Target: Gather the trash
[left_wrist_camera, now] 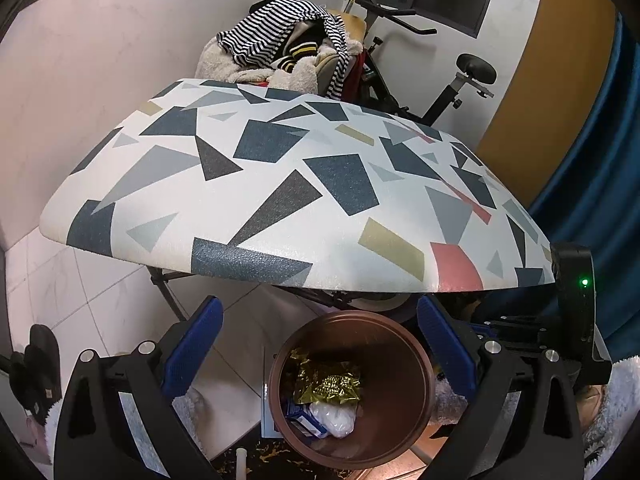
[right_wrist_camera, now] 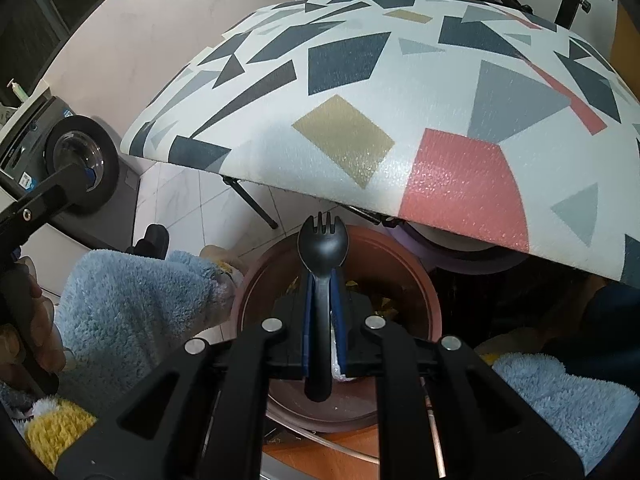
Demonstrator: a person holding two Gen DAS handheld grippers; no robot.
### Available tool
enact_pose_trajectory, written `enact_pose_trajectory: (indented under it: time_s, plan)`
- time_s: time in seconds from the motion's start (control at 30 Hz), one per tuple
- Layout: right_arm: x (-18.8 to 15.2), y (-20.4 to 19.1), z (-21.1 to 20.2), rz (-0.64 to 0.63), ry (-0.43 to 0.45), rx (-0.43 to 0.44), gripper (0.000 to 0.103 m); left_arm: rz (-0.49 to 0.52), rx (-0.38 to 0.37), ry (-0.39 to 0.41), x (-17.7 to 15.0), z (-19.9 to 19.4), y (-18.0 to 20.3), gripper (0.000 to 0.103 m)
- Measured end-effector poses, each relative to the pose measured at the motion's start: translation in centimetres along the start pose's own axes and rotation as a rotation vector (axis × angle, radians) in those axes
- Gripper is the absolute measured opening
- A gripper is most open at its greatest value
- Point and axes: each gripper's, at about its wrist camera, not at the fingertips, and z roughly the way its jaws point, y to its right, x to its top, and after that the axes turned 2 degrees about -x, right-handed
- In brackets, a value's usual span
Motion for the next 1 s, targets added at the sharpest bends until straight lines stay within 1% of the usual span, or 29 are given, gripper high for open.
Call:
enact_pose_trajectory:
  time_s: [0.13, 0.17, 0.2, 0.23, 0.27, 0.3, 0.33, 0.37, 0.4, 0.43, 0.53, 0.57, 0.67, 0.77, 0.83, 1.0]
  plan:
    - [0.1, 0.0, 0.2, -0.001, -0.013, 0.007, 0.021, 0.008, 0.004, 0.004, 0.0, -0.1, 0.2, 0.095]
    - [0.2, 0.0, 0.1, -0.003, -0.010, 0.002, 0.029, 0.011, 0.005, 0.005, 0.1, -0.1, 0.2, 0.095]
    - [0.2, 0.0, 0.1, -0.004, -0.008, 0.001, 0.040, 0.013, 0.000, 0.006, 0.1, -0.1, 0.3, 0.095]
    - [0.3, 0.1, -0.1, -0.004, 0.005, -0.004, 0.048, 0.017, -0.011, 0.006, 0.2, -0.2, 0.3, 0.095]
    - [0.2, 0.0, -0.3, -0.005, 0.011, -0.007, 0.059, 0.026, -0.020, 0.003, 0.3, -0.1, 0.4, 0.095]
    - [0.3, 0.1, -0.6, -0.007, 0.022, -0.016, 0.066, 0.036, -0.020, 0.003, 0.5, -0.1, 0.5, 0.095]
    - [0.7, 0.1, -1.3, -0.010, 0.044, -0.034, 0.070, 0.051, -0.011, 0.009, 0.8, -0.2, 0.7, 0.095]
    - [1.0, 0.1, -2.0, -0.013, 0.070, -0.046, 0.081, 0.065, -0.006, 0.020, 1.3, -0.4, 0.9, 0.095]
    - [1.0, 0.0, -2.4, -0.015, 0.086, -0.051, 0.094, 0.072, -0.008, 0.031, 1.6, -0.5, 1.0, 0.095]
    - [1.7, 0.0, -3.4, -0.020, 0.121, -0.061, 0.097, 0.081, -0.010, 0.050, 2.2, -0.9, 1.1, 0.095]
    - [2.8, 0.2, -5.0, -0.030, 0.162, -0.081, 0.097, 0.116, -0.011, 0.107, 4.1, -2.0, 1.8, 0.097]
    - [3.7, 0.2, -6.4, -0.034, 0.200, -0.098, 0.097, 0.129, -0.011, 0.128, 4.9, -2.4, 2.0, 0.097]
    - [4.9, 0.3, -8.3, -0.042, 0.245, -0.115, 0.097, 0.147, -0.020, 0.166, 6.8, -3.2, 2.6, 0.097]
    - [6.3, 0.5, -10.7, -0.053, 0.307, -0.150, 0.097, 0.152, -0.024, 0.215, 8.8, -4.3, 3.1, 0.097]
    - [7.4, 0.6, -12.7, -0.048, 0.350, -0.159, 0.097, 0.155, -0.024, 0.242, 9.8, -5.0, 3.5, 0.097]
    - [9.1, 1.1, -16.0, -0.044, 0.410, -0.185, 0.097, 0.173, -0.024, 0.297, 11.7, -6.7, 4.4, 0.097]
